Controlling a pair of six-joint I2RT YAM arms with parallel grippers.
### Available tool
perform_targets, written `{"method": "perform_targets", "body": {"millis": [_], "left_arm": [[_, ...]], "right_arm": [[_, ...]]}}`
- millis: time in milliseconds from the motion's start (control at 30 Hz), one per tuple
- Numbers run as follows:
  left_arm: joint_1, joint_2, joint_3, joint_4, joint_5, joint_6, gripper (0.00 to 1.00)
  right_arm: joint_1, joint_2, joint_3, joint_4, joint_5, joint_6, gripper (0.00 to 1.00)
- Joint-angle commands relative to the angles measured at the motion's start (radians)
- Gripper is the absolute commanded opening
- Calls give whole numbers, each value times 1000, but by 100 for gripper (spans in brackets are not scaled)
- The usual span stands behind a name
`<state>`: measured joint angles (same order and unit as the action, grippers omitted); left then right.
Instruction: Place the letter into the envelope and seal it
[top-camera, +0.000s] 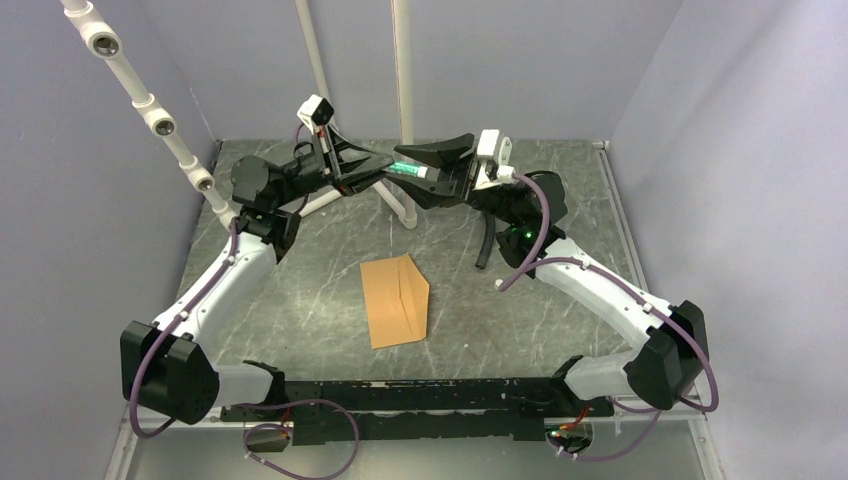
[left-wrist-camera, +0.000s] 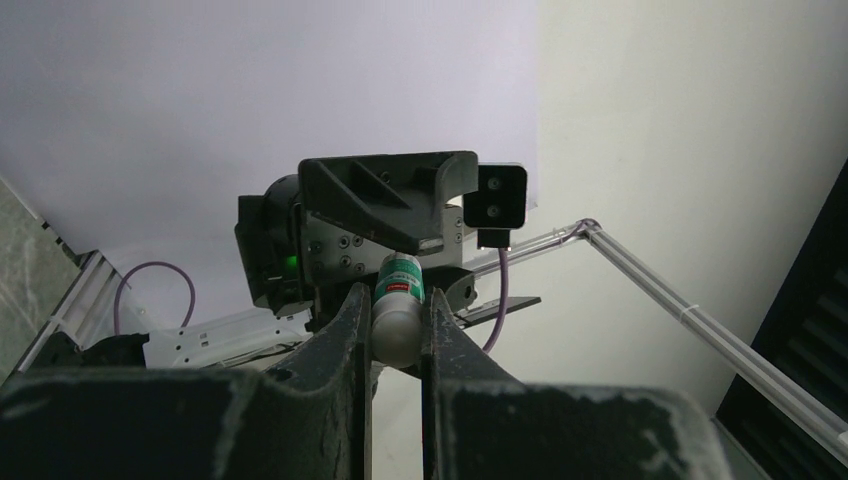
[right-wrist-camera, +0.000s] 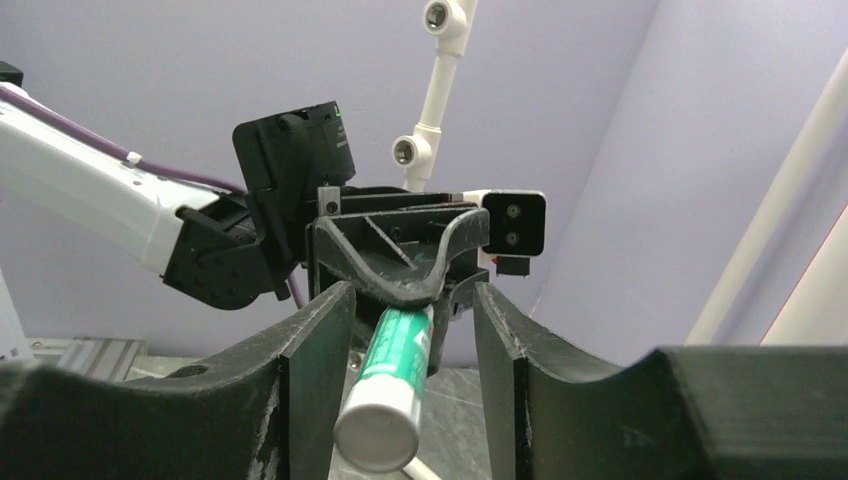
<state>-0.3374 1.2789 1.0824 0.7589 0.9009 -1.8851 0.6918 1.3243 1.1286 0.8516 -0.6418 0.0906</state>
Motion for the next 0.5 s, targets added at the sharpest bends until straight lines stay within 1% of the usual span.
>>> {"method": "perform_targets", "body": {"millis": [0, 133, 233, 467], "left_arm": [[-6, -8, 2, 135, -38, -38, 2], [-6, -8, 0, 142, -43, -38, 2], [-6, -5, -1, 145, -45, -39, 2], [-6, 4, -1, 160, -42, -43, 2]], "right_arm": [[5, -4, 25, 79, -29, 29, 49], [6, -9, 26, 54, -36, 17, 46], [5, -11, 28, 34, -39, 6, 41], [8, -6, 50, 7, -38, -8, 22]]}}
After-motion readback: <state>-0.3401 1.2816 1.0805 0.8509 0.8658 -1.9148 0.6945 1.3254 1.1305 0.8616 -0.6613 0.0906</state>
